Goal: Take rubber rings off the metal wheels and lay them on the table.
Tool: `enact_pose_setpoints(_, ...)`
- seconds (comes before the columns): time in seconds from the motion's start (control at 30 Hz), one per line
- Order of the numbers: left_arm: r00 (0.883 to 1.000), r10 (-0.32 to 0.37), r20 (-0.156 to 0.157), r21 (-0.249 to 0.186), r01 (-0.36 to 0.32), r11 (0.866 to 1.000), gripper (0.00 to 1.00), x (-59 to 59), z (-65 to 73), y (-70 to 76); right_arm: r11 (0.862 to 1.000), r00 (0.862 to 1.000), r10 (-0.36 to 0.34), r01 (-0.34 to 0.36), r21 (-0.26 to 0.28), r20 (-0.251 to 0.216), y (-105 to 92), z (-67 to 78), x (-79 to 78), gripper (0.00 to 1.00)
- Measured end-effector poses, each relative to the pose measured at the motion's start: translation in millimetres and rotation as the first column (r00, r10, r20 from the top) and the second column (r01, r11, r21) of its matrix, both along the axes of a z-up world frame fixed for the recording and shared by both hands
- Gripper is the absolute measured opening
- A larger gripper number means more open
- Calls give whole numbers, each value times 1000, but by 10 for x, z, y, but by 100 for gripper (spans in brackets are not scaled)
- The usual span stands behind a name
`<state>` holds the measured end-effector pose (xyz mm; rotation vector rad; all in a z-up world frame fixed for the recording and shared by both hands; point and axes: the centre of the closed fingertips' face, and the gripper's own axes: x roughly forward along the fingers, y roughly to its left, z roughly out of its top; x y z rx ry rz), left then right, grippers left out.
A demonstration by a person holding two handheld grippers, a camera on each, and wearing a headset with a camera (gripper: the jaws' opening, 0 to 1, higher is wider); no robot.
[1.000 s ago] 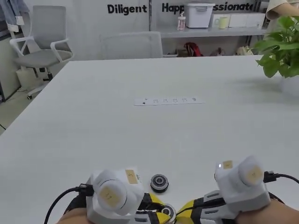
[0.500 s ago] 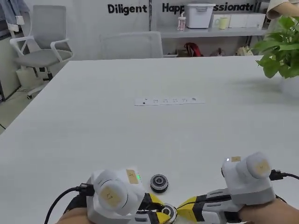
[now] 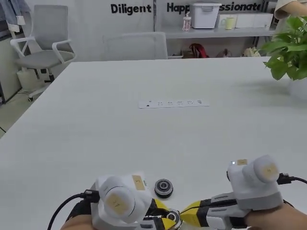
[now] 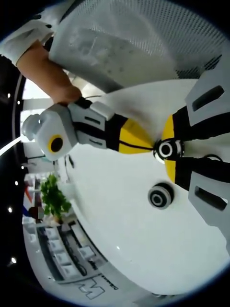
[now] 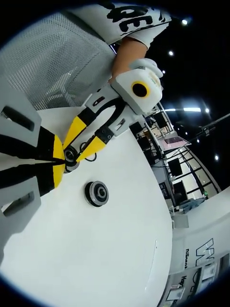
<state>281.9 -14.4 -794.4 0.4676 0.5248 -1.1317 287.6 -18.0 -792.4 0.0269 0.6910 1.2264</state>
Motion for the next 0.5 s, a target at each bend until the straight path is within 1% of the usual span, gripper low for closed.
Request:
enact_pose_setpoints(0.3, 1000, -4, -1, -2, 4, 1000, 12, 0, 1, -3, 1000, 1000, 18, -18, 3, 8, 20, 8, -25, 0)
enact_pose_setpoints(0.5, 1000, -8, -2, -2, 8, 1000, 12, -3, 1, -7, 1000, 1000, 27, -27, 7, 6, 32, 15, -44, 0)
